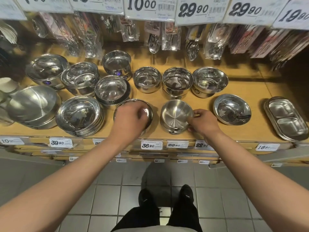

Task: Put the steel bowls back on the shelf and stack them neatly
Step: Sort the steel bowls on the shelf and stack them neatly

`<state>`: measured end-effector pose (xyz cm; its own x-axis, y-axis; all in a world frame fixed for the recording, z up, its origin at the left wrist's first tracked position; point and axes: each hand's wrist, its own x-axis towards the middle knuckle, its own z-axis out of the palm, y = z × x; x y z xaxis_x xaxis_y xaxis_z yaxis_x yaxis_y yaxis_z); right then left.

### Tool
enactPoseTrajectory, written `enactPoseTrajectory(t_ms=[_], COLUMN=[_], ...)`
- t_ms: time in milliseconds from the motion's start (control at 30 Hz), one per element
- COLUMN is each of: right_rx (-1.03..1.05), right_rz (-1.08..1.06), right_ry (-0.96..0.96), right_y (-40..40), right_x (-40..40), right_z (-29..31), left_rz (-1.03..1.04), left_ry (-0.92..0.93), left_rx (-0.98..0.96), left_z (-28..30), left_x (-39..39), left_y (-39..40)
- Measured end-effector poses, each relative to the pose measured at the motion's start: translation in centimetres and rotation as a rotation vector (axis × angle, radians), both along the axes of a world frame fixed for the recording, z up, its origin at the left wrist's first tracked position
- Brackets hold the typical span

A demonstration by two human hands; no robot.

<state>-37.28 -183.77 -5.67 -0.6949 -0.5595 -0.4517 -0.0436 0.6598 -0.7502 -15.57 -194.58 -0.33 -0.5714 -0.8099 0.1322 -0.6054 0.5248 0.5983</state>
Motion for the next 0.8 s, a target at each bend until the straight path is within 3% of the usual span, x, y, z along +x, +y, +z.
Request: enactPoseTrajectory(t_ms=[100, 200, 400, 800], right_rx=[0.0, 0.018, 0.028, -0.118], right_rz=[-0.005, 0.01, 0.064, -0.068], right_ry=[0.001, 0.033, 0.052, -0.125], right_y=[0.2, 0.3, 0.3, 1.4], right_x=[-0.5, -1.5, -2.3, -0.7], right_z=[-0.1, 0.0, 0.5, 0.3], left_rz=[-0.119, -0.124, 0.046, 0.054], left_ry=[-0.113, -0.15, -0.137, -0.126], left_rx=[0.266, 0.376, 0.408, 0.376], left_z=[-1.1, -2.7, -4.3, -3.5], left_x=[-3.5, -5.8, -7.6, -8.2], left_y=[1.6, 2.6, 2.2, 1.1])
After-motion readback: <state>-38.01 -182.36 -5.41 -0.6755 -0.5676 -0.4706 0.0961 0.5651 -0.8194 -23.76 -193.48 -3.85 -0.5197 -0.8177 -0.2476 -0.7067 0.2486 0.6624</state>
